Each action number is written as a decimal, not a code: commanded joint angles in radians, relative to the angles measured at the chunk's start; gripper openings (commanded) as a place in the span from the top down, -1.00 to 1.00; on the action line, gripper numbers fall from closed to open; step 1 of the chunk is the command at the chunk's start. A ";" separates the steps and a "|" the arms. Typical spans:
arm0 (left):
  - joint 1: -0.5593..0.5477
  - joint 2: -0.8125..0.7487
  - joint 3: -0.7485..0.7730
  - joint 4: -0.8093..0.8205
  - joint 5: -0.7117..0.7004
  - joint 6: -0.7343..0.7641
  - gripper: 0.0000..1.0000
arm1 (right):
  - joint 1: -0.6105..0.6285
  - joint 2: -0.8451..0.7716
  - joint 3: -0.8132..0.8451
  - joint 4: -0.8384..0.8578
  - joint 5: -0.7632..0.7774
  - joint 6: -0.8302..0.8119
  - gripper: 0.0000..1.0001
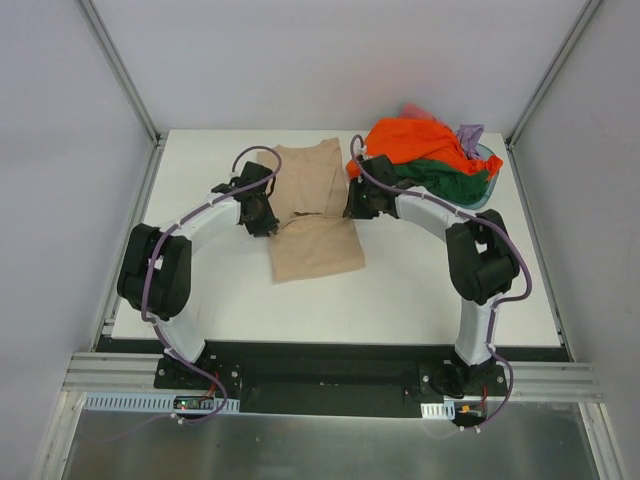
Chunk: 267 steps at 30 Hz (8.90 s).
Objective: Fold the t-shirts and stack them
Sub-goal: Fold the folded rectangular tshirt in 1/3 of the way, then grab one side of the 2/3 rectangular tshirt with both arms, then fold the long partially folded tshirt into a neat square
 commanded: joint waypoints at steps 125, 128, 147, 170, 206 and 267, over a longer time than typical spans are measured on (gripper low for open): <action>0.016 -0.166 -0.463 0.210 0.258 -0.069 1.00 | 0.059 -0.287 -0.646 0.261 0.081 0.208 0.46; 0.016 -0.158 -0.463 0.210 0.254 -0.067 1.00 | 0.060 -0.287 -0.637 0.236 0.106 0.196 0.58; -0.125 -0.619 -0.572 0.050 0.151 -0.123 1.00 | 0.237 -0.774 -0.824 0.238 0.029 0.053 0.99; -0.182 -1.255 -0.414 -0.089 0.154 -0.095 1.00 | 0.419 -1.325 -0.769 0.129 -0.440 0.134 0.99; -0.040 -0.295 0.000 0.103 -0.091 -0.058 1.00 | -0.096 -0.891 -0.686 0.156 -0.189 0.105 0.99; -0.057 0.043 -0.055 0.078 0.105 0.034 -0.98 | 0.044 -0.373 -0.572 0.193 -0.146 0.189 -0.93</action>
